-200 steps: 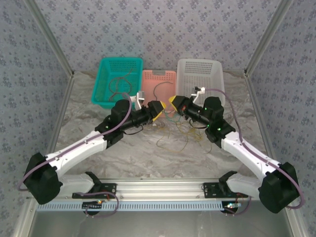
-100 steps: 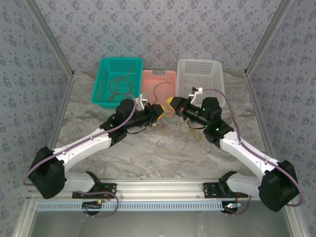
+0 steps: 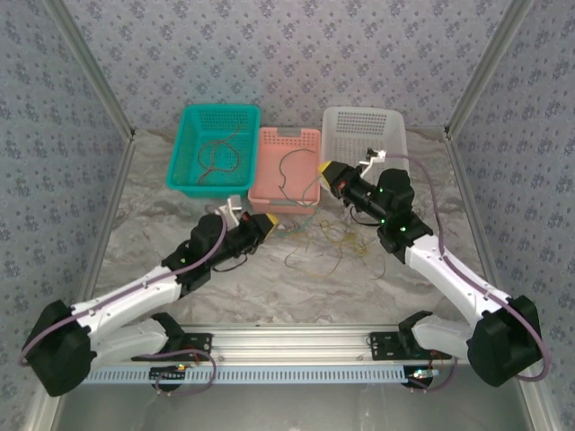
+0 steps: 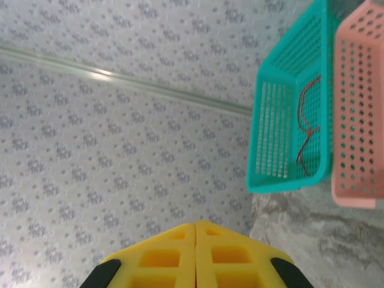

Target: Untangle the cables

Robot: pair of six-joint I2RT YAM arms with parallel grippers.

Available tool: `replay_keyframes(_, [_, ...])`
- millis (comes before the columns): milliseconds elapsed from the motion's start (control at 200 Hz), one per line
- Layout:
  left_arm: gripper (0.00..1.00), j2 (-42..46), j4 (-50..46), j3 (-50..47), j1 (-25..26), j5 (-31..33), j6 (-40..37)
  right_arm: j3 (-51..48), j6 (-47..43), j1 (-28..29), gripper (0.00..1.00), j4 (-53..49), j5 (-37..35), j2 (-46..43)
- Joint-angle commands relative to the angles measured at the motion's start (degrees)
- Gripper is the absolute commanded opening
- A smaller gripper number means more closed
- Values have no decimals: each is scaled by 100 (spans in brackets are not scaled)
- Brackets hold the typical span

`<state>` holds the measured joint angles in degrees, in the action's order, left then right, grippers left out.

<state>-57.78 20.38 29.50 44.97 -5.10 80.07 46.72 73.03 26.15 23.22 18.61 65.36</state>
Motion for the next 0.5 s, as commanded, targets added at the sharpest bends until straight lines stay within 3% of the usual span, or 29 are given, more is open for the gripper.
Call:
replay_keyframes(0, [0,594,-113,-583,66,1132,468,150,92,-152,0,-44,-1056,-312])
replay_keyframes(250, [0,2371,-851,-1476,139,2542,1064,-477,336,-308,0,-464,-2182,-1098])
replay_keyframes(495, [0,3931,-2082,-1614,127,3347,1300,-824,167,-409,0,-838,-2026,-1479])
